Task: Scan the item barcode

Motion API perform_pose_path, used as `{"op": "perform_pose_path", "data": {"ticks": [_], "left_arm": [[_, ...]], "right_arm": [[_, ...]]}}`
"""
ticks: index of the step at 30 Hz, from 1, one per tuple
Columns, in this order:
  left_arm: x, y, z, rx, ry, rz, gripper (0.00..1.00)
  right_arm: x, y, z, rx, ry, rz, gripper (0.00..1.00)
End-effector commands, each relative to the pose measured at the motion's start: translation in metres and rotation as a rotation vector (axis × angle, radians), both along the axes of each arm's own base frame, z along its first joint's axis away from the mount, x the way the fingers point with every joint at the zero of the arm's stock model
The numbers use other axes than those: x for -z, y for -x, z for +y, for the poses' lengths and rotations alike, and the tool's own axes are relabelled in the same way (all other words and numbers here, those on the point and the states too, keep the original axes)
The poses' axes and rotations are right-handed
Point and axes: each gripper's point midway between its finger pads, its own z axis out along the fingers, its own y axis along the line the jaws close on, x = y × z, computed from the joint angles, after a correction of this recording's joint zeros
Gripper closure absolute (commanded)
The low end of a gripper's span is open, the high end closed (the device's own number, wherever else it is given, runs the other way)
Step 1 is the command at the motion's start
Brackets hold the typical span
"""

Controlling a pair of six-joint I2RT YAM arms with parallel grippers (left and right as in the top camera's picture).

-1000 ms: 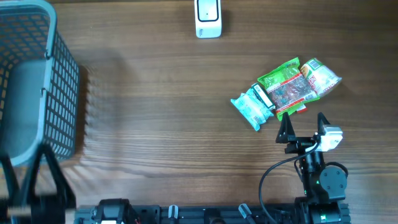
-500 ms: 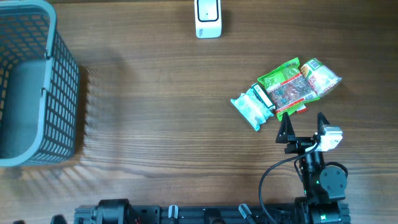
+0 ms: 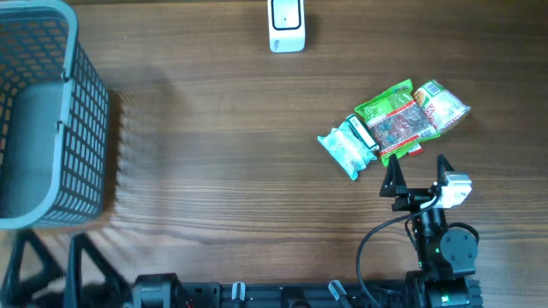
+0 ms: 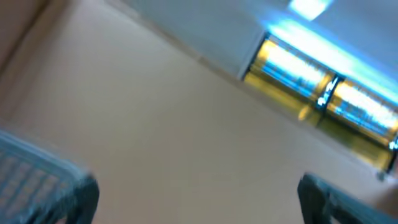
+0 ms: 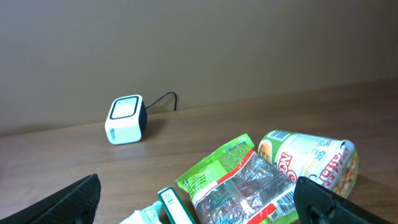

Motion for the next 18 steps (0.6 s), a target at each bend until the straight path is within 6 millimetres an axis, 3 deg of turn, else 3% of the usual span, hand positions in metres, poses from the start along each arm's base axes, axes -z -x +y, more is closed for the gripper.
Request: {"op": "perform_pose_path", "data": {"ticks": [1, 6, 10, 18], "left_arm": [[0.017, -0.035, -0.018, 0.086, -0.072, -0.052, 0.0], [0.053, -0.073, -0.022, 0.111, -0.093, -0.108, 0.0], [0.109, -0.108, -0.02, 0.113, -0.086, -0.03, 0.0], [0.177, -0.138, -0.019, 0.117, -0.073, 0.109, 0.0]], "right_arm": [[-0.001, 0.0, -0.003, 0.018, -0.011, -0.004, 0.0], [-0.001, 0.0, -0.003, 0.018, -0.011, -0.004, 0.0], [-0.001, 0.0, -0.003, 0.018, -0.011, -0.004, 0.0], [-0.001, 0.0, -0.003, 0.018, -0.011, -0.004, 0.01]]}}
